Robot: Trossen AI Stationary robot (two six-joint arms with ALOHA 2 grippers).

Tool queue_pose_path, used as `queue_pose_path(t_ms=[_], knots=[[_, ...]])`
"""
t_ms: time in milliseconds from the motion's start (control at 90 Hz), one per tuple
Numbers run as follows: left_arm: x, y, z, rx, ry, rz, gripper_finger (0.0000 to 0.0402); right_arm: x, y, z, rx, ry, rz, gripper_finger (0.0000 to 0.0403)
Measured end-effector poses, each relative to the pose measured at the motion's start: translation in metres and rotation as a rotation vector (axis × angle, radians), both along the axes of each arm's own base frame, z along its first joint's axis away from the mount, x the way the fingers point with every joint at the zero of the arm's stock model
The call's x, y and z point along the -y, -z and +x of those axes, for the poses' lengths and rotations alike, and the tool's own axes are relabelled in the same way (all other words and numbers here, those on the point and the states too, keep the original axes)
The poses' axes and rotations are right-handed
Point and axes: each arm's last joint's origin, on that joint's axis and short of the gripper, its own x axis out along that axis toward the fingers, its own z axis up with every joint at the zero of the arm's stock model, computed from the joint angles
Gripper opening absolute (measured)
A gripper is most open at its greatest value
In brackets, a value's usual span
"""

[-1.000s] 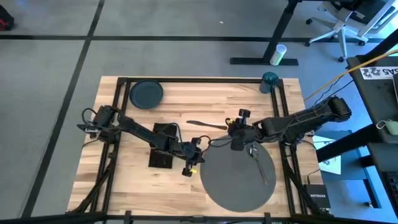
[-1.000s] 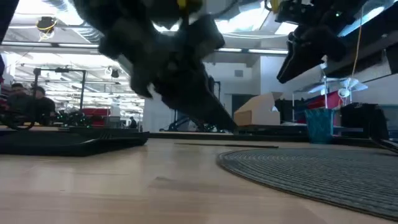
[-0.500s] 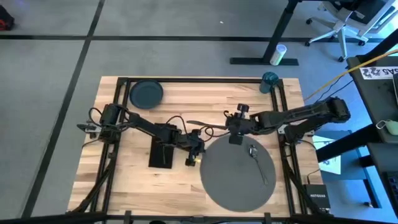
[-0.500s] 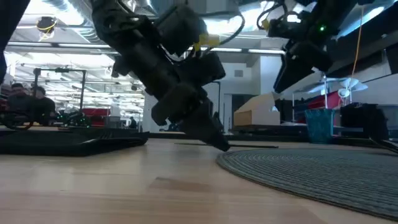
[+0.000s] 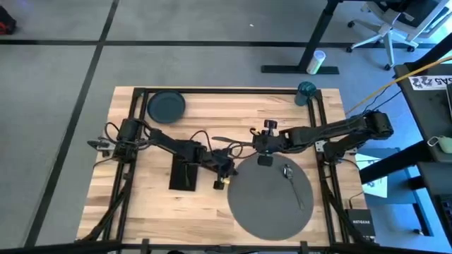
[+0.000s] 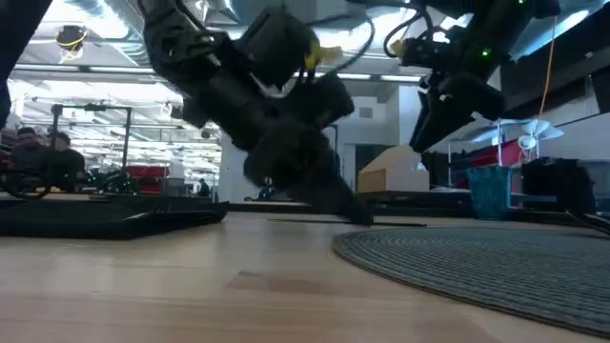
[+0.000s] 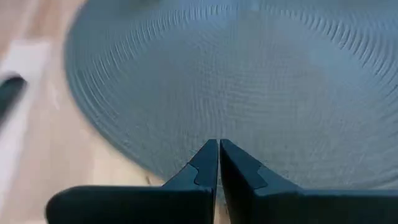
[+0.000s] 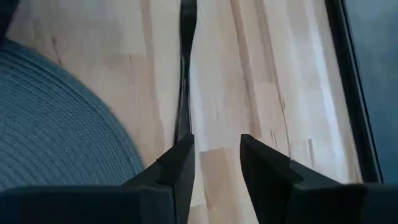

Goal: Set table place
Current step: Move the gray table mat to the center of the table

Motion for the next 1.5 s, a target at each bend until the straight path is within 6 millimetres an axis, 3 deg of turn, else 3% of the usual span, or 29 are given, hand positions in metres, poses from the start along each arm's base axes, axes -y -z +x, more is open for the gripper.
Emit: queue_pose_path(t_ms=[167,967,1500], knots=[[0.000,0.006,0.000,-0.027,-0.026,-0.015,0.0000,0.000,0.000,-0.001,-0.008,-0.001,0.000,0.0113],[-0.012,-0.004,-0.015,-0.191,-0.191,0.055,0.0000,-0.001,0.002,-0.003,-0.037,-0.013,0.021,0.0113],[-0.014,-0.022,-0.033,-0.291,-0.267,0.158,0.0000,-0.002,0.002,-0.003,-0.039,-0.027,0.051,0.0113]])
